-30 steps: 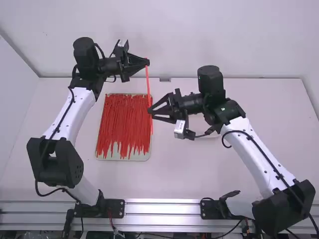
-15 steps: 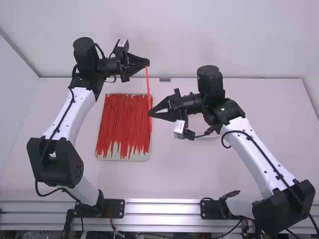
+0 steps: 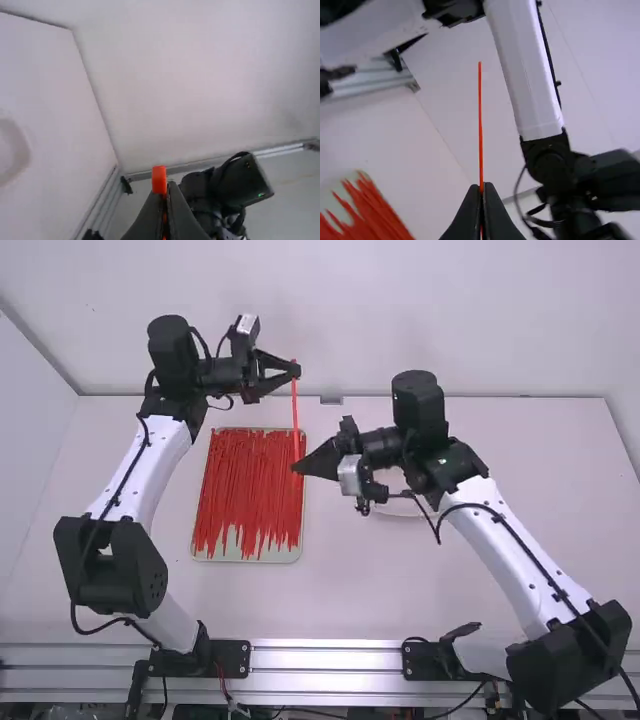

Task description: Fasten the cable tie

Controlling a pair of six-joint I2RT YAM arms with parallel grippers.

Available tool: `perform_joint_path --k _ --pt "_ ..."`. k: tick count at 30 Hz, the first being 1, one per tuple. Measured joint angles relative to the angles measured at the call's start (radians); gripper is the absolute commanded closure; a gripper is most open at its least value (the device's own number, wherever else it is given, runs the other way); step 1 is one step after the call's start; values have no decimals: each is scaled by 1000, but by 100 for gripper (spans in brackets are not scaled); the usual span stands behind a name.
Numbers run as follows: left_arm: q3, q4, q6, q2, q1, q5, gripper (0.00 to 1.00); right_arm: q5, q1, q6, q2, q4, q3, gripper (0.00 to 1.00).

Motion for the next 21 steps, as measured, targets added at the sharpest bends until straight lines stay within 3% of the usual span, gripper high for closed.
perform_joint_path --k 8,15,19,21 --pt "0 -169 263 0 -4 12 98 79 -21 420 0 109 0 100" --pt "0 -176 391 0 -5 12 98 45 -38 533 1 183 0 100" --pt "0 -177 470 0 -6 12 98 -44 -80 624 28 331 0 100" --pt "0 -175 544 0 -9 12 98 -64 -100 792 68 518 1 100"
